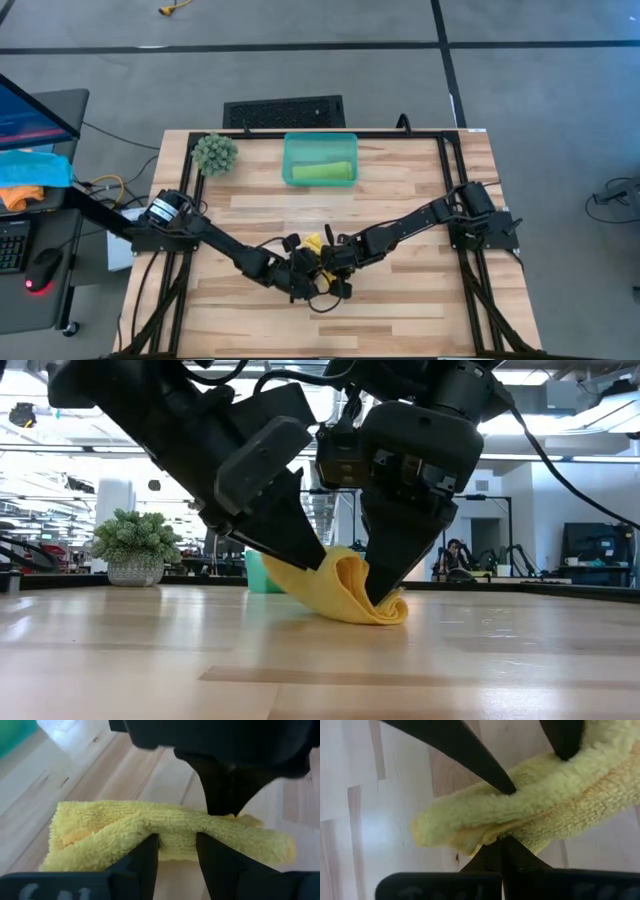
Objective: Roll microfiber towels into tight, uniform cylinder then place into a basket
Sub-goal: Roll the yellow microfiber cloth
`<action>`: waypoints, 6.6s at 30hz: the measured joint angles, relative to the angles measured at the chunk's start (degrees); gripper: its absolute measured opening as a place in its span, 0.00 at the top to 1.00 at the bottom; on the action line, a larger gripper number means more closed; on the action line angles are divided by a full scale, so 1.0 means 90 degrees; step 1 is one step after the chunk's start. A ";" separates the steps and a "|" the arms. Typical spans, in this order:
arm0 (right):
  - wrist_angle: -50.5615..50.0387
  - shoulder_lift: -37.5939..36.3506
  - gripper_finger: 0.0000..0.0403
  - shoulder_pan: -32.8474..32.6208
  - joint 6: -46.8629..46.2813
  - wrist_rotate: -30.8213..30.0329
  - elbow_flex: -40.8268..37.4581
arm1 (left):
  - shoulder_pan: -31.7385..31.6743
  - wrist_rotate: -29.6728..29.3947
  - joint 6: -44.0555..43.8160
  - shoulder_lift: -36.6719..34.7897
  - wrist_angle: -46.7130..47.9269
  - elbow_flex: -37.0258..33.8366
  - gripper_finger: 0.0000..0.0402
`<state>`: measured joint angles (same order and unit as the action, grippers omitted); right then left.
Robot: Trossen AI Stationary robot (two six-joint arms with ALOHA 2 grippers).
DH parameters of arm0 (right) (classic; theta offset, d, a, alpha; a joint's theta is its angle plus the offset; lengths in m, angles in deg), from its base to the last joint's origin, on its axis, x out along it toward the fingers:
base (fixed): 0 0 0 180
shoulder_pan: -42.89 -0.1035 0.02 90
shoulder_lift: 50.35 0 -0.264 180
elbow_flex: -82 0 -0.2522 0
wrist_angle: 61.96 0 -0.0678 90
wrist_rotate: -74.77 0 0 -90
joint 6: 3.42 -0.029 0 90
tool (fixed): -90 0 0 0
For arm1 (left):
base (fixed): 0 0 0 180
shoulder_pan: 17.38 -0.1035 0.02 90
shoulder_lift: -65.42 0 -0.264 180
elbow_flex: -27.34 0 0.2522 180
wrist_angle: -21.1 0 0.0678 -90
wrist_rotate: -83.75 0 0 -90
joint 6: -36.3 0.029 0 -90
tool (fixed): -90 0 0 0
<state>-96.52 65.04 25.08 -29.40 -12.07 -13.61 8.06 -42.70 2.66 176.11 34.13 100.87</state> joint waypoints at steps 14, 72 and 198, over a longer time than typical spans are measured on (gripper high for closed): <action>-0.0032 -0.0002 0.99 -0.0002 -0.0145 0.0400 -0.0005 | -0.0743 0.0839 -0.0180 0.0050 -0.0081 0.0022 0.68; -0.1553 -0.0838 0.82 -0.0430 0.1314 0.0738 -0.0015 | -0.1390 0.2074 0.0177 0.0197 0.0663 -0.0007 0.68; -0.2495 -0.0617 0.71 -0.0655 -0.2253 -0.1855 -0.0291 | -0.1718 0.2946 0.1907 -0.0102 0.0304 -0.0010 0.68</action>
<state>-118.97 59.49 19.19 -49.68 -28.76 -16.23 -7.40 -16.18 19.82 175.20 36.86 100.79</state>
